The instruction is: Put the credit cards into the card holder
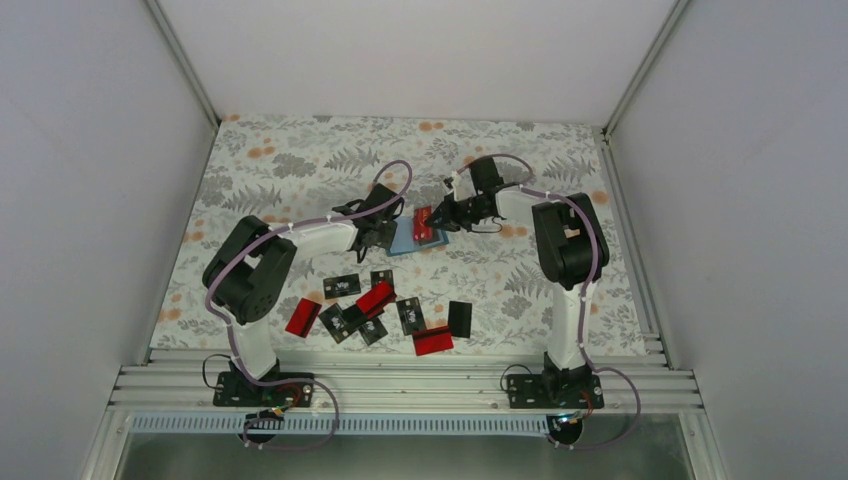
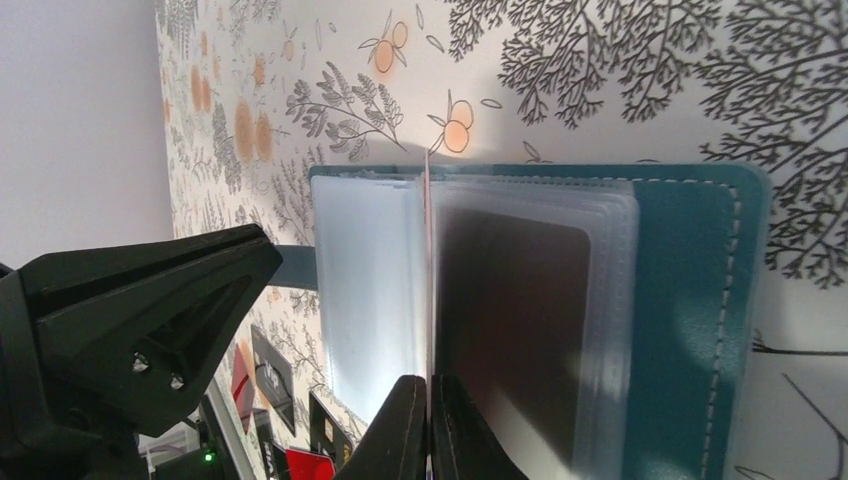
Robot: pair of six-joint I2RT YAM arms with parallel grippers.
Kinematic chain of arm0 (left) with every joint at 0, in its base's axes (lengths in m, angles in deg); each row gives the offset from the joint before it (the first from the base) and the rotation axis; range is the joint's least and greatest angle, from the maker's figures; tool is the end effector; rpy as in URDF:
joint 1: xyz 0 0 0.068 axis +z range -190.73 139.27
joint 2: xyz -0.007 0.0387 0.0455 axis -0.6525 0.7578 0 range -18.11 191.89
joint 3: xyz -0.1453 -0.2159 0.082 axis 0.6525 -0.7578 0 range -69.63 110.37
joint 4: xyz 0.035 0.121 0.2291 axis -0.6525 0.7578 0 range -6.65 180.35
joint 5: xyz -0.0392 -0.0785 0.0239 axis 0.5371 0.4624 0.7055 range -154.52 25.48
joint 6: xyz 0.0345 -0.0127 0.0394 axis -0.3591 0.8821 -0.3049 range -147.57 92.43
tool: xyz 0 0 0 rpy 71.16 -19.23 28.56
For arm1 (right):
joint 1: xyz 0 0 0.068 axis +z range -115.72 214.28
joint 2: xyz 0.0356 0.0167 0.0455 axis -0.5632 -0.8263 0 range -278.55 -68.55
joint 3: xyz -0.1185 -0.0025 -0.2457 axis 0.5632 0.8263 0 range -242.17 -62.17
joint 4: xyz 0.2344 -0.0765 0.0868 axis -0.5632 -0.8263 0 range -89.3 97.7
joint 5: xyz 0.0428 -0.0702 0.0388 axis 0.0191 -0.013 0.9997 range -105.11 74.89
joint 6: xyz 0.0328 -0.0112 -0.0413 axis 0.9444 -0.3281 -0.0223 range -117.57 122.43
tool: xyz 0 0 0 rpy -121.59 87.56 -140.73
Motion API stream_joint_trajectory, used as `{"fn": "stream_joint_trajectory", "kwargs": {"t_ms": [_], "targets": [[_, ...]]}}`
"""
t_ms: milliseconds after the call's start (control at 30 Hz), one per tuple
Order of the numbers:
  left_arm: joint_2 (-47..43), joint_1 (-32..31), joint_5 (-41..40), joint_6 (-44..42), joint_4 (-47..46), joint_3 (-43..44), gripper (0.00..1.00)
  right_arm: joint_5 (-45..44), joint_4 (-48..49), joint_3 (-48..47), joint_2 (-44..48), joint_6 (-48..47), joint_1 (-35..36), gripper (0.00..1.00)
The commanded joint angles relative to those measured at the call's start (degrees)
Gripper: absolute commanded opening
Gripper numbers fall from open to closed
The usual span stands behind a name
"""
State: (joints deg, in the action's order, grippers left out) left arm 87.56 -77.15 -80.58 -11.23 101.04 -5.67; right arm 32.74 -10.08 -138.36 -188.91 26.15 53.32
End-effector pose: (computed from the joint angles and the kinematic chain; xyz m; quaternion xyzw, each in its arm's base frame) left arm 0.3029 -0.2112 0.1564 0.1302 0.9469 0.0046 0.2939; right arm 0.3855 0.1609 0.1272 -0.0620 0.8901 0.4471 0.0628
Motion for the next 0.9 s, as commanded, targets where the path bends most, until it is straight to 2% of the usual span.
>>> {"fn": "stream_joint_trajectory", "kwargs": {"t_ms": [0,533,867], "targets": [[1.6,0.3,0.0,0.8,0.1,1.3,0.02,3.1,1.1,1.1,-0.4,-0.2,0.5,0.04],[1.9,0.2,0.1,1.0,0.0,1.4,0.02,6.6,1.0,1.6,-1.8,0.8,1.1,0.04],[1.0,0.1,0.4,-0.3,-1.1,0.7,0.02,7.9,-2.5,-1.6,-4.6,-0.7,1.3,0.04]]}}
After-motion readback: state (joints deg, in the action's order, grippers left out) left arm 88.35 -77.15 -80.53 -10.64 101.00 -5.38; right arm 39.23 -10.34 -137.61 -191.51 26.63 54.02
